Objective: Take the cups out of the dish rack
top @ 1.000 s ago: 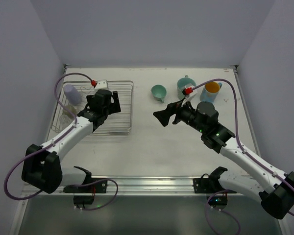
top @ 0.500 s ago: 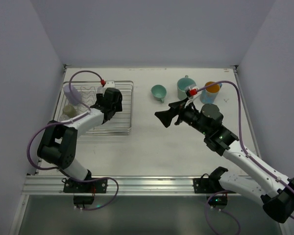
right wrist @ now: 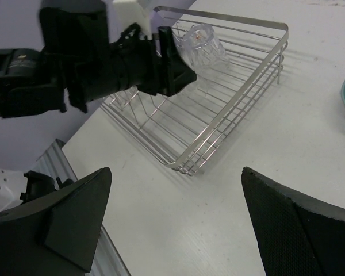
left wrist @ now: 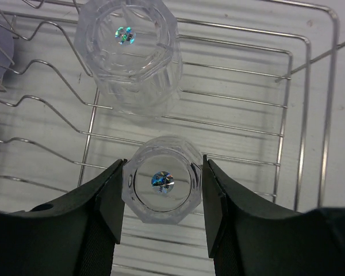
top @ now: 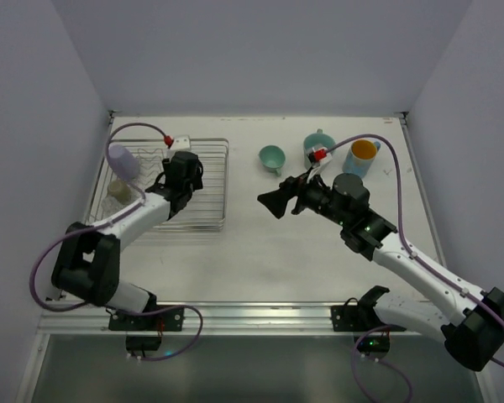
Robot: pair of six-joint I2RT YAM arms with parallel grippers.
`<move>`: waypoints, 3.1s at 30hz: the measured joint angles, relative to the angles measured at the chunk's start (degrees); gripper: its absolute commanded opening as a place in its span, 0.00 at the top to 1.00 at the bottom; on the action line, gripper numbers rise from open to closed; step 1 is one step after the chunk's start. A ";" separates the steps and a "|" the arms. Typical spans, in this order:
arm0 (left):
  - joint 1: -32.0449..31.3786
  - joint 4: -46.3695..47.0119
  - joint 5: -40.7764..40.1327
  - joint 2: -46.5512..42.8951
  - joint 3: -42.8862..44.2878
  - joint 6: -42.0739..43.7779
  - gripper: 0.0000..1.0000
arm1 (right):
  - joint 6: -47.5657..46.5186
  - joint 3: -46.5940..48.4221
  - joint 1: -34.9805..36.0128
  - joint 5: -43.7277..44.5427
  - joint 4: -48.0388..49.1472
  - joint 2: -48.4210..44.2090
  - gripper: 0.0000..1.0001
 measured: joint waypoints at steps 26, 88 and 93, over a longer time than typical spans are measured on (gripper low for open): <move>0.28 17.18 42.18 -44.57 -18.93 -30.23 0.83 | 24.44 3.37 5.66 -12.63 28.85 16.70 0.26; -0.17 -19.30 24.39 -52.35 -11.80 4.24 0.00 | -15.26 35.39 -22.47 28.68 -41.40 50.66 0.98; -0.17 -19.30 24.39 -52.46 -12.00 4.26 0.00 | -15.98 36.15 -22.47 27.65 -41.55 52.59 0.87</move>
